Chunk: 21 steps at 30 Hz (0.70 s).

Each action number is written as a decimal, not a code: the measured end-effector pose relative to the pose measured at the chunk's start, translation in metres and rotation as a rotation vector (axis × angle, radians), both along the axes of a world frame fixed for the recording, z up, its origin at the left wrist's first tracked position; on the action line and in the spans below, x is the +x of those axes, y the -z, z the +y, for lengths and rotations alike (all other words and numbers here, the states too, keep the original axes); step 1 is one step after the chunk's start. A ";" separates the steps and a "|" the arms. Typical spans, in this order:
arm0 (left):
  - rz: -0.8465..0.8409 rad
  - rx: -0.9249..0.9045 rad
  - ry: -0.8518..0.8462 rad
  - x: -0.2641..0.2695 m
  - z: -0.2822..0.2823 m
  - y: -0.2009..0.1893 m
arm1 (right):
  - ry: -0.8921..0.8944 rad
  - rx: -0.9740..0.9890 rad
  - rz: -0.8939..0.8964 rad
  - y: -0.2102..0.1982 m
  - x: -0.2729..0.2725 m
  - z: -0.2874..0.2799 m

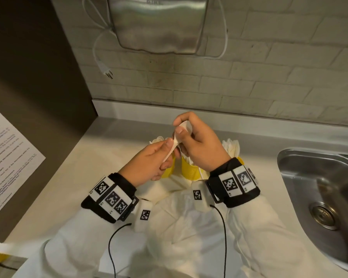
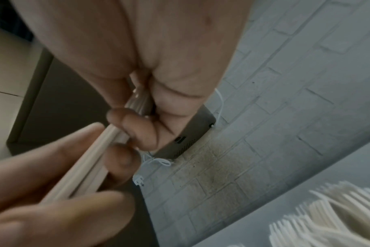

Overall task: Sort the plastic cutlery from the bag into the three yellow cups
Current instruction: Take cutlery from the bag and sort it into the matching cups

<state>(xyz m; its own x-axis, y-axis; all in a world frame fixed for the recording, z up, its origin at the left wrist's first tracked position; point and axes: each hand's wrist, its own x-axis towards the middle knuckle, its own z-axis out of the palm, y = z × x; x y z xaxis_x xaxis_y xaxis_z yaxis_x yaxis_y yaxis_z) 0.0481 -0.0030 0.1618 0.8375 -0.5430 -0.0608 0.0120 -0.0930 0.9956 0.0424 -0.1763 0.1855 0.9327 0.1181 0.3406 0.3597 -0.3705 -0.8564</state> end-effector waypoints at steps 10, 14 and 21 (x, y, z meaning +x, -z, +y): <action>-0.546 0.915 -0.172 0.053 0.043 0.095 | 0.449 -0.285 -0.143 0.029 0.036 0.011; -0.553 0.789 -0.284 0.051 0.041 0.105 | 0.351 -0.457 -0.072 0.048 0.047 0.035; -0.477 0.592 -0.388 0.040 0.032 0.108 | 0.194 -0.903 0.027 0.088 0.052 0.062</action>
<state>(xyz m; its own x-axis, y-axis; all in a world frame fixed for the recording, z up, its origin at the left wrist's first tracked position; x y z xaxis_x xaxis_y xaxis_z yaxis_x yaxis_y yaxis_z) 0.0876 0.0288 0.0539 0.9657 -0.2027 0.1625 -0.2580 -0.6753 0.6910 0.0945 -0.1145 0.0974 0.9702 0.1693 0.1732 0.2057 -0.9536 -0.2198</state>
